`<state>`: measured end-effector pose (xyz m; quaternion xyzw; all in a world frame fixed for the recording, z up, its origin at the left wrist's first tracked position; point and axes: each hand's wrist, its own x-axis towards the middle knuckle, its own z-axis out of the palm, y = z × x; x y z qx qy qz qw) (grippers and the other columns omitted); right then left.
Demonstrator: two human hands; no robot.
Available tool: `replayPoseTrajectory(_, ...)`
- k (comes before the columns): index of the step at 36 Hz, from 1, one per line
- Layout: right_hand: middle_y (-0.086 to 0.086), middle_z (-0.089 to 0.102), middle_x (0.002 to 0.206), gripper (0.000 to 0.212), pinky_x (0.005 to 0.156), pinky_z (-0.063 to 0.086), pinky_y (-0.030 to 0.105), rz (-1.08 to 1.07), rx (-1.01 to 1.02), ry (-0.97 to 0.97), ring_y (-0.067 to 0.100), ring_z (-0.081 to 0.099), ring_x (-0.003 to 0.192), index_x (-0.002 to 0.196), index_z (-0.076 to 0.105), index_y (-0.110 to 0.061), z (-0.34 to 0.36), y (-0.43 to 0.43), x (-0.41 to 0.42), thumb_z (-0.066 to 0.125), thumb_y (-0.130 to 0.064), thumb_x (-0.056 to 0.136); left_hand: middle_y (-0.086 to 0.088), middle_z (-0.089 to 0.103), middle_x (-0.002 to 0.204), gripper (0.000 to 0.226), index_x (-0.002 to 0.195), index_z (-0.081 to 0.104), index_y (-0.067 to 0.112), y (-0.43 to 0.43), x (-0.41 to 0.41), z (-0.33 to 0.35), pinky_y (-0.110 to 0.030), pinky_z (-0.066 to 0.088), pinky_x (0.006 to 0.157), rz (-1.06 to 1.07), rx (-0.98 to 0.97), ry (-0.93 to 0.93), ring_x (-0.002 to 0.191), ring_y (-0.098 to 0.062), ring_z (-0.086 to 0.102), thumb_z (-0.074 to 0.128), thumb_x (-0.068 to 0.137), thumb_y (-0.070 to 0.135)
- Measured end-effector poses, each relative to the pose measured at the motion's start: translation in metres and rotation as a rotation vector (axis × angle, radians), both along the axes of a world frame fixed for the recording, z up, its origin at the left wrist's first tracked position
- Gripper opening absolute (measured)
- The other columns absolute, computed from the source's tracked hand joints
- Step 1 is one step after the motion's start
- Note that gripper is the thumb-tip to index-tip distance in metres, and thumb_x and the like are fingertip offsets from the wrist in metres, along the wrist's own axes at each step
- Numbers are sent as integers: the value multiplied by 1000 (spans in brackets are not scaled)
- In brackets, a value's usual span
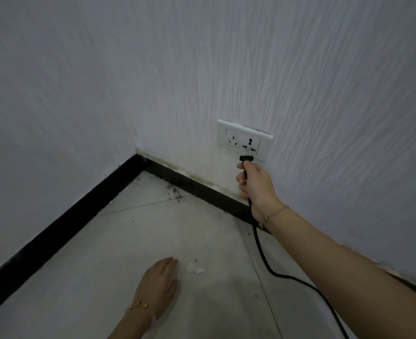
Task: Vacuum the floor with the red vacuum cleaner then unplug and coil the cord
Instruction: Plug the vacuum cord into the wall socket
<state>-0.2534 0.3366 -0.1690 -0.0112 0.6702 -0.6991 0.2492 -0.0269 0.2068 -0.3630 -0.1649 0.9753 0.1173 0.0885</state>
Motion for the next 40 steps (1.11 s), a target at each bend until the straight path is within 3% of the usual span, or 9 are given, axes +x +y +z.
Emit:
replayPoseTrajectory(10, 0, 44, 60, 25, 36, 27, 15, -143, -10, 57, 7, 33, 47, 83, 53, -20, -9, -14, 4, 36, -24, 101, -2, 75, 93, 48, 93, 75, 15, -5, -1, -3, -21, 57, 63, -47, 16, 37, 79, -16, 73, 39, 67, 35)
replayPoseTrajectory(14, 1, 44, 60, 24, 35, 26, 15, -174, -32, 43, 6, 32, 43, 84, 53, -18, -6, -18, 1, 36, -23, 101, -3, 74, 99, 42, 106, 63, 17, -5, 3, -14, -22, 52, 76, -66, 24, 102, 85, -17, 73, 36, 78, 32)
replayPoseTrajectory(17, 1, 45, 59, 23, 35, 27, 15, -198, -60, 18, 6, 33, 43, 85, 52, -17, -6, -23, 2, 37, -23, 101, -1, 74, 101, 44, 114, 48, 20, -3, 4, -20, -22, 57, 67, -88, 35, 122, 87, -16, 73, 36, 74, 34)
replayPoseTrajectory(20, 1, 46, 58, 23, 35, 28, 15, -247, -123, -19, 6, 36, 43, 86, 52, -14, -3, -30, 3, 38, -24, 101, 0, 74, 102, 40, 115, 46, 21, -2, 3, -23, -22, 57, 65, -101, 21, 134, 87, -15, 73, 34, 79, 35)
replayPoseTrajectory(25, 2, 49, 56, 20, 34, 32, 14, -343, -187, -64, 2, 41, 35, 86, 53, -10, 2, -40, 1, 41, -19, 99, 3, 75, 101, 55, 115, 44, 23, -2, 3, -31, -22, 57, 62, -114, 34, 90, 86, -12, 73, 36, 63, 40)
replayPoseTrajectory(30, 1, 50, 53, 25, 37, 31, 16, -444, -149, -29, 7, 41, 43, 77, 54, -13, -1, -48, 1, 43, -20, 97, 2, 73, 107, 58, 116, 46, 23, -4, 7, -48, -28, 41, 86, -124, -18, 41, 107, -15, 53, 37, 62, 42)
replayPoseTrajectory(33, 1, 50, 53, 26, 39, 32, 18, -473, -142, 3, 8, 42, 44, 76, 55, -14, -5, -51, 3, 43, -20, 97, 4, 72, 110, 58, 116, 45, 25, -6, 8, -53, -24, 56, 71, -98, -1, -4, 109, -12, 50, 36, 63, 44)
replayPoseTrajectory(35, 0, 50, 52, 26, 38, 31, 17, -490, -160, -12, 6, 42, 40, 74, 56, -13, -4, -52, 2, 44, -19, 97, 6, 72, 109, 57, 115, 46, 24, -6, 7, -52, -21, 55, 71, -99, 20, -13, 108, -11, 46, 36, 62, 44)
replayPoseTrajectory(40, -3, 50, 52, 30, 35, 29, 17, -530, -203, -54, 5, 42, 42, 66, 53, -14, 4, -53, -2, 46, -14, 95, 6, 73, 107, 56, 115, 45, 26, -8, 5, -48, -23, 57, 60, -87, 60, -75, 90, -10, 72, 36, 62, 44)
